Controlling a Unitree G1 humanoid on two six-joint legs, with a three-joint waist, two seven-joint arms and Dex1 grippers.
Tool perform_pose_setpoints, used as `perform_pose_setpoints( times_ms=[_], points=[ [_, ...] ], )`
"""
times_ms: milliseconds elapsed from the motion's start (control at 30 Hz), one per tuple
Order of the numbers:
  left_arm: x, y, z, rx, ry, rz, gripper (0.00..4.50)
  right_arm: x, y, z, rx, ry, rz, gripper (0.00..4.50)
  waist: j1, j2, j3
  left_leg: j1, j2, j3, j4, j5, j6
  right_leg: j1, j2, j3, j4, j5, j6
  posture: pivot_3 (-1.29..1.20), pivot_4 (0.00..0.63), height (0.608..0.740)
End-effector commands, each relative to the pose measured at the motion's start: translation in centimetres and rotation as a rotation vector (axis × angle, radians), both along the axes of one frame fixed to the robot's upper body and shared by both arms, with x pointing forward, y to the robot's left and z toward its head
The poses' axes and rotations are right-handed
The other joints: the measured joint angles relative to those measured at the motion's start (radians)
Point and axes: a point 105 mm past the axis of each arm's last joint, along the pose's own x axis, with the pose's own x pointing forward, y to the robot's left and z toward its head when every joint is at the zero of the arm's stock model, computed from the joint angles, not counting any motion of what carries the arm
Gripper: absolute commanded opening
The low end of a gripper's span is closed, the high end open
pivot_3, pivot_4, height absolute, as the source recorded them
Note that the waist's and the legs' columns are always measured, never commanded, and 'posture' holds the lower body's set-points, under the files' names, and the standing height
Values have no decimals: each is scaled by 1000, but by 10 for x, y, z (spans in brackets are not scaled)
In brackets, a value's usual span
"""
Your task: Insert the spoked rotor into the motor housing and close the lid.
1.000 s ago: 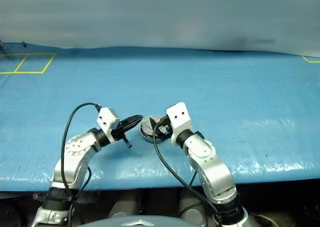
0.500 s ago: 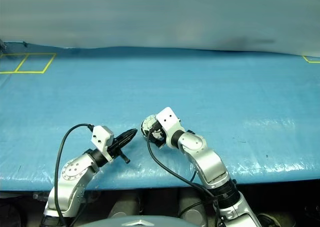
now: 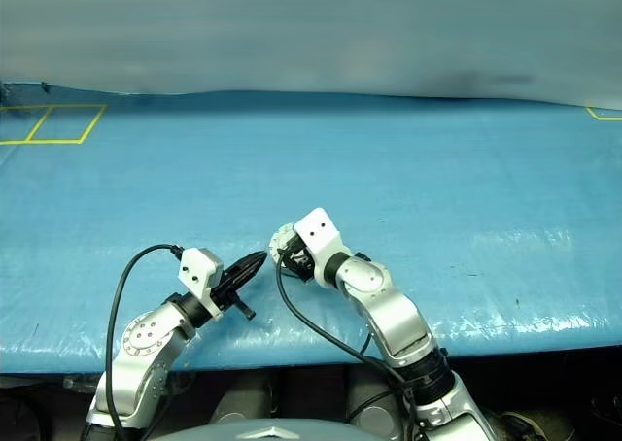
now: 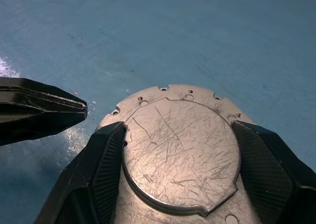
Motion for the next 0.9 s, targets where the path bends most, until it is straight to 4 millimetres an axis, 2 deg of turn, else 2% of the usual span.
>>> perform_pose_setpoints(
  times_ms=[33,300,633,900],
  points=[
    [1,-3,10,-16,-46,-13,0,1,10,24,24,-78,21,3095,1,0,0,0,0,0,0,0,0,0,0,0,0,0,0,0,150,740],
    [0,-1,10,-14,-42,-10,0,-1,8,11,2,-45,59,3095,1,0,0,0,0,0,0,0,0,0,0,0,-1,0,0,0,150,740],
    [0,-3,10,-15,-42,-20,0,8,-4,14,-26,-26,132,3095,1,0,0,0,0,0,-1,0,0,0,0,0,-1,0,0,0,150,740],
    [-1,-2,11,-11,-43,-20,0,9,-8,0,-21,41,118,3095,1,0,0,0,0,0,-1,0,0,0,0,0,-1,0,0,0,150,740]
  ],
)
